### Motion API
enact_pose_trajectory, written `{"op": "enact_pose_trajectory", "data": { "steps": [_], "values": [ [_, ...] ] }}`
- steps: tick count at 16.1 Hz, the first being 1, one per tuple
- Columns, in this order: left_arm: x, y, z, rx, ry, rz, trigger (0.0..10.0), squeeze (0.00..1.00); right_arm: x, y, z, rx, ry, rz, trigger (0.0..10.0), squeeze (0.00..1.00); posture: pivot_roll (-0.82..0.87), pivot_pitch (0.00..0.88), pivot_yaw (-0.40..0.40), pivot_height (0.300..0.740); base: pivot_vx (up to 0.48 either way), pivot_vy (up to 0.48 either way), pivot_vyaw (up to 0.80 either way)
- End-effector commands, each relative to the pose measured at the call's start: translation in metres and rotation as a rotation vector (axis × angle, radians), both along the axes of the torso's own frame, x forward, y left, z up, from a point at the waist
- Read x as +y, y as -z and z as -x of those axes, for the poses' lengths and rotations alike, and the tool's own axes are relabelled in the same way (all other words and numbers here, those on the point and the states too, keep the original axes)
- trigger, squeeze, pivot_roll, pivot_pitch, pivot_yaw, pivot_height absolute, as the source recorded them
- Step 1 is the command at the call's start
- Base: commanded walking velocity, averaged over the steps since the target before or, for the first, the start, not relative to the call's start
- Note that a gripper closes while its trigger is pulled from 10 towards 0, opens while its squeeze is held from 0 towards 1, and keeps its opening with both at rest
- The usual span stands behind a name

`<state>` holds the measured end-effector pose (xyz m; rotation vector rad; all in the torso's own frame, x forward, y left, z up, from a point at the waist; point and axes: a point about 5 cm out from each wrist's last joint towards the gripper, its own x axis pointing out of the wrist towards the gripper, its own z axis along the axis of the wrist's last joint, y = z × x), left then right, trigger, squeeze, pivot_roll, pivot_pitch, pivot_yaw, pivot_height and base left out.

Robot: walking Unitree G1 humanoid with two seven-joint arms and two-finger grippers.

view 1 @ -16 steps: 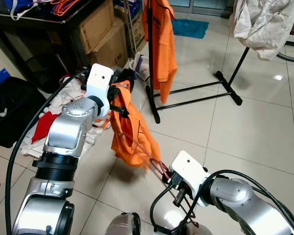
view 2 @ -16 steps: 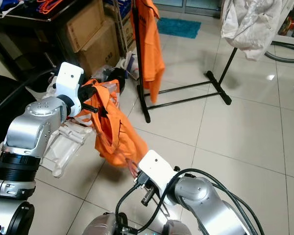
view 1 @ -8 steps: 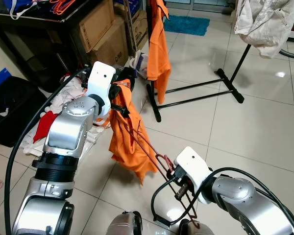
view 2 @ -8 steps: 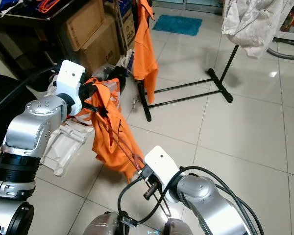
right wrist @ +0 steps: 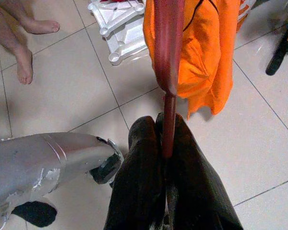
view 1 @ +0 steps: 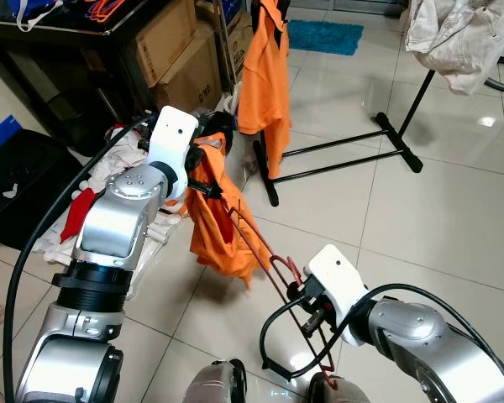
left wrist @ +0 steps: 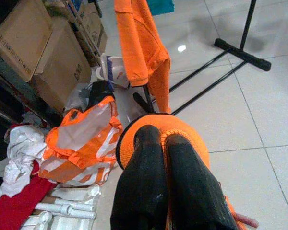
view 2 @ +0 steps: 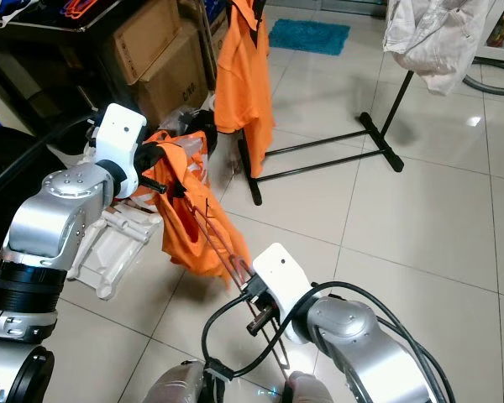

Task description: Hang hanger

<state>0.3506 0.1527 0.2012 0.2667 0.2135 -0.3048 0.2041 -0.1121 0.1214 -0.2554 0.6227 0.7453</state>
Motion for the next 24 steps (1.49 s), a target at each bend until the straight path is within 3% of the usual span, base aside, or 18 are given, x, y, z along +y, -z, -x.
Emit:
{"op": "enact_pose_trajectory", "data": {
  "steps": [1,19,24],
  "values": [
    [0.008,-0.004,-0.001,-0.033,-0.029,-0.008,10.0,0.0,0.001,-0.007,0.002,-0.016,-0.01,-0.018,10.0,0.0,0.05,0.182,0.125,0.74,0.0,0.0,0.0],
    [-0.01,-0.014,-0.004,-0.065,-0.045,0.065,10.0,0.0,0.008,-0.001,0.004,0.011,-0.041,-0.008,10.0,0.0,0.04,0.157,0.112,0.74,0.0,0.0,0.0],
    [-0.015,-0.016,0.001,-0.064,-0.008,0.091,10.0,0.0,-0.002,0.008,-0.008,0.005,0.112,0.009,10.0,0.0,0.04,0.158,0.11,0.74,0.0,0.0,0.0]
  ]
}}
